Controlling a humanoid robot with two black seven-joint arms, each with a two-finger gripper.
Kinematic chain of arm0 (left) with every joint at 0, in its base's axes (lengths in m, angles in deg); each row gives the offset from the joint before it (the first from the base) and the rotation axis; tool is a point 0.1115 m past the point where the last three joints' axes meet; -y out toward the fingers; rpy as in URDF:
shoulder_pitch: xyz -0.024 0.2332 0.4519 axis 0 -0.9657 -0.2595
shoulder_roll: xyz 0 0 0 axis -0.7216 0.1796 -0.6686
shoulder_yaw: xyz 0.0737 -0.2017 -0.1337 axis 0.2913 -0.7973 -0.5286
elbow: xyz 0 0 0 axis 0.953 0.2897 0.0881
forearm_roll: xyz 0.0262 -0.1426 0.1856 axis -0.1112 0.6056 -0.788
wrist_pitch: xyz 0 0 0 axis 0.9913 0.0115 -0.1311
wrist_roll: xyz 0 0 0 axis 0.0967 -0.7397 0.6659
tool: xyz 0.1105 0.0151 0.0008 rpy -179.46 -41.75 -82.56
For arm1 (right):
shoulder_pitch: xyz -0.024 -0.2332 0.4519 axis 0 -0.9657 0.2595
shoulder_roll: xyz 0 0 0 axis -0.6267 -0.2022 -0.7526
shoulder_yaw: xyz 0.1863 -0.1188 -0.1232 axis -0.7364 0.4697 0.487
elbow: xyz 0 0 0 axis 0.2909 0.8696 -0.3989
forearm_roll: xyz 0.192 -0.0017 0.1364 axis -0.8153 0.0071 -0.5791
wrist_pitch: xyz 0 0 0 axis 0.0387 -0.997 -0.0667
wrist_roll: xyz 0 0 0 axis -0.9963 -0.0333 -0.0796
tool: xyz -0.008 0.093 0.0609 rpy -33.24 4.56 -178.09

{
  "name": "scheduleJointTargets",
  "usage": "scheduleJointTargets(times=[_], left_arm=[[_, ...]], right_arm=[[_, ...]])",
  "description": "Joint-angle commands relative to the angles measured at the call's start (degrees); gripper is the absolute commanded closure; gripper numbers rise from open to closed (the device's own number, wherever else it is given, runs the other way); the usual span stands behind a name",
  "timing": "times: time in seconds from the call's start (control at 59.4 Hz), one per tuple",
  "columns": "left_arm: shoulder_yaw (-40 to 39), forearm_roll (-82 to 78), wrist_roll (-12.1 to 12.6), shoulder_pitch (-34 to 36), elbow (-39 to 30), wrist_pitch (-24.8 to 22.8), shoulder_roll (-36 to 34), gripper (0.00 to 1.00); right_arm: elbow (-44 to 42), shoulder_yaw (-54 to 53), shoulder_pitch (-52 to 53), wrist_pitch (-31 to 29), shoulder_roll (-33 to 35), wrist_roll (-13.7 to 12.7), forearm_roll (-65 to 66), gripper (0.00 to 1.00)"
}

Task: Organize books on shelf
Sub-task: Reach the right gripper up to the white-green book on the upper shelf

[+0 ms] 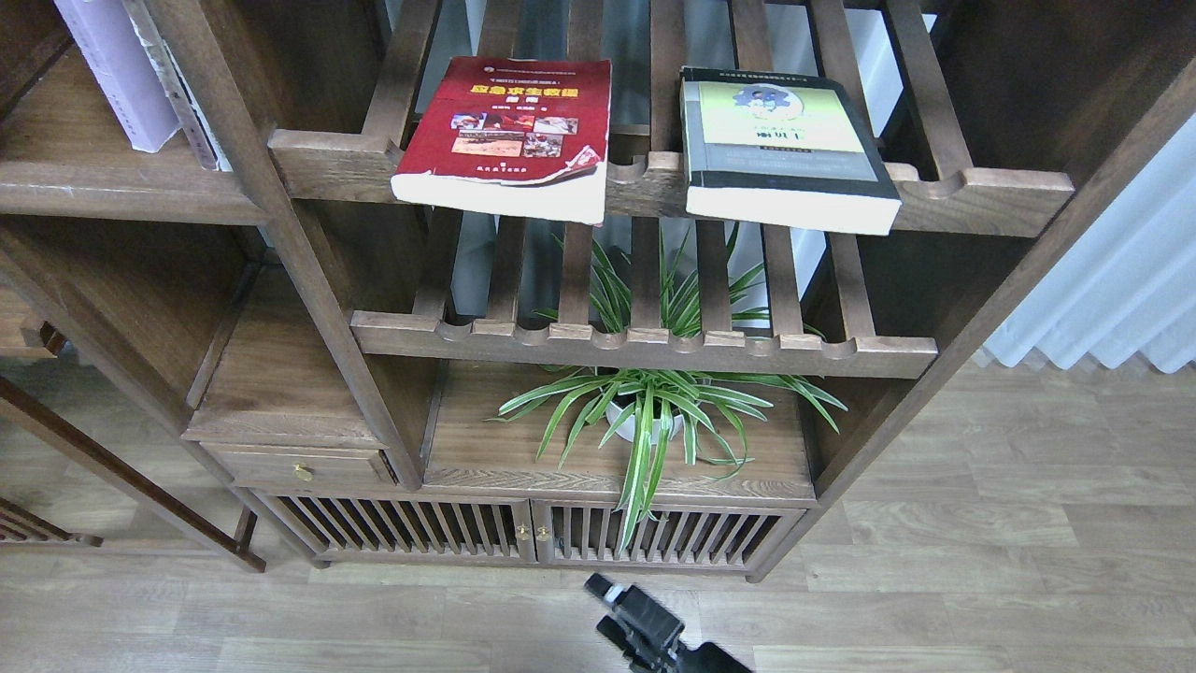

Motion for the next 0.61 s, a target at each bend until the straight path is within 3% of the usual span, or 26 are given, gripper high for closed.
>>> scheduleJointTargets(times=[0.0, 0.37, 0.589], left_arm=[[-0.3, 3.4, 0.0, -10.1, -5.1, 0.0, 0.7, 0.12], [0.4, 5.7, 0.0, -28.3, -4.5, 0.0, 4.8, 0.03], [1.1, 5.7, 0.3, -31.4, -4.1, 0.0, 7.1, 0.02]], right_arm=[[2.0, -1.2, 0.0, 0.0, 0.0, 0.8, 0.0, 0.0], [12.8, -7.3, -1.2, 0.0, 0.0, 0.7, 0.3, 0.01], [26.9, -11.4, -1.4, 0.0, 0.0, 0.3, 5.0, 0.05]])
